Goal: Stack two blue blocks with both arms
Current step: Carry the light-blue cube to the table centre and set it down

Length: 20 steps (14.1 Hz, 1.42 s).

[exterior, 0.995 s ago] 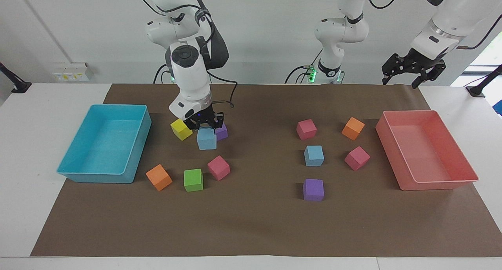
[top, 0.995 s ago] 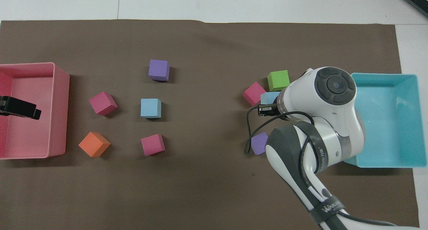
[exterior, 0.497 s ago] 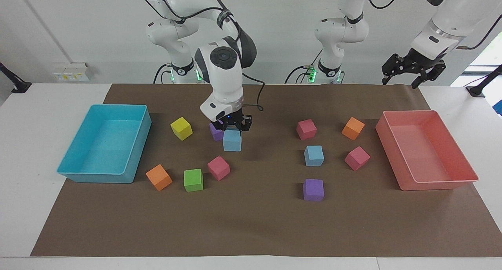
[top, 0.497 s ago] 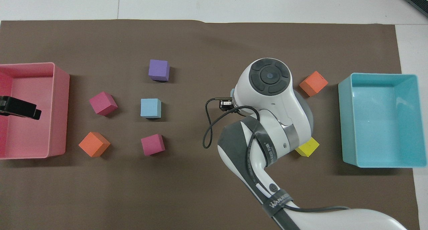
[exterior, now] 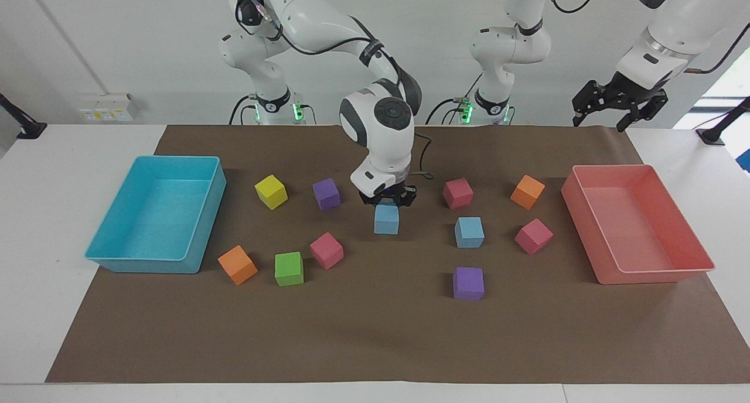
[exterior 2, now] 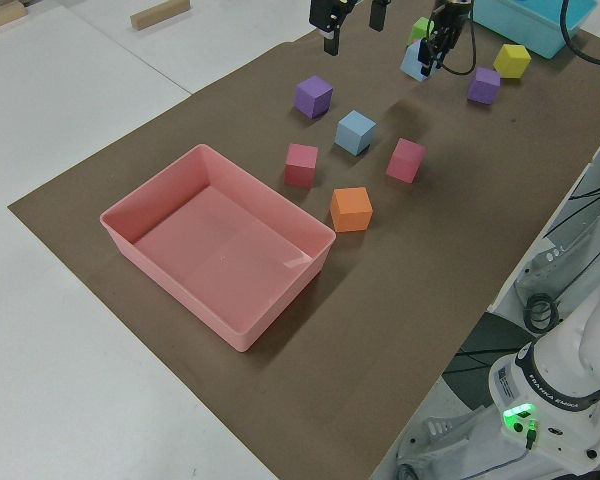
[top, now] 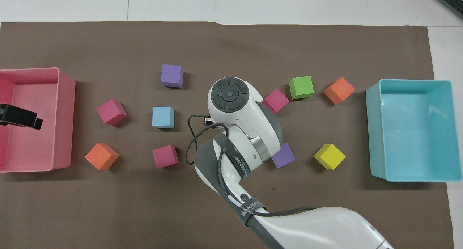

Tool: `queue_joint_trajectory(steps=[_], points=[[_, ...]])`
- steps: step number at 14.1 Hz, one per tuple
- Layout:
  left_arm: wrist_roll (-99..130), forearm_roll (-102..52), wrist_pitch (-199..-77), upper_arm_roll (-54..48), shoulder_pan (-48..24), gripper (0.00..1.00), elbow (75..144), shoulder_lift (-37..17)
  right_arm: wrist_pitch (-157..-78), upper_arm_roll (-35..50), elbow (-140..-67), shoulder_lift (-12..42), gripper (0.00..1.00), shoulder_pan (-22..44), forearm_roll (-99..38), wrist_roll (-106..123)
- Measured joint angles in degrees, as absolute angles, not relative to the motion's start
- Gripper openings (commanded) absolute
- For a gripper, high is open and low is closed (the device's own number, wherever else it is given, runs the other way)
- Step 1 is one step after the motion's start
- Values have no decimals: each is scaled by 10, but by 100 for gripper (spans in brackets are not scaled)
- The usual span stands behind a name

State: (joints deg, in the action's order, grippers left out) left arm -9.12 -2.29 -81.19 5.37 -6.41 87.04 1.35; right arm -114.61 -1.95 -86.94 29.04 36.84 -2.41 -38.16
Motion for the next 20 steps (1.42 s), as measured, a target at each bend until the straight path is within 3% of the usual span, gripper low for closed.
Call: queue_joint_trajectory(steps=[8, 17, 20], points=[[-91, -23, -812, 54, -64, 100, 870, 14, -1184, -15, -873, 321, 0, 391, -24, -378], [-91, -23, -812, 54, -64, 100, 870, 14, -1197, -15, -906, 320, 0, 391, -24, -331], [-91, -23, -812, 54, -64, 100, 870, 14, -1202, -15, -907, 319, 54, 391, -24, -331]])
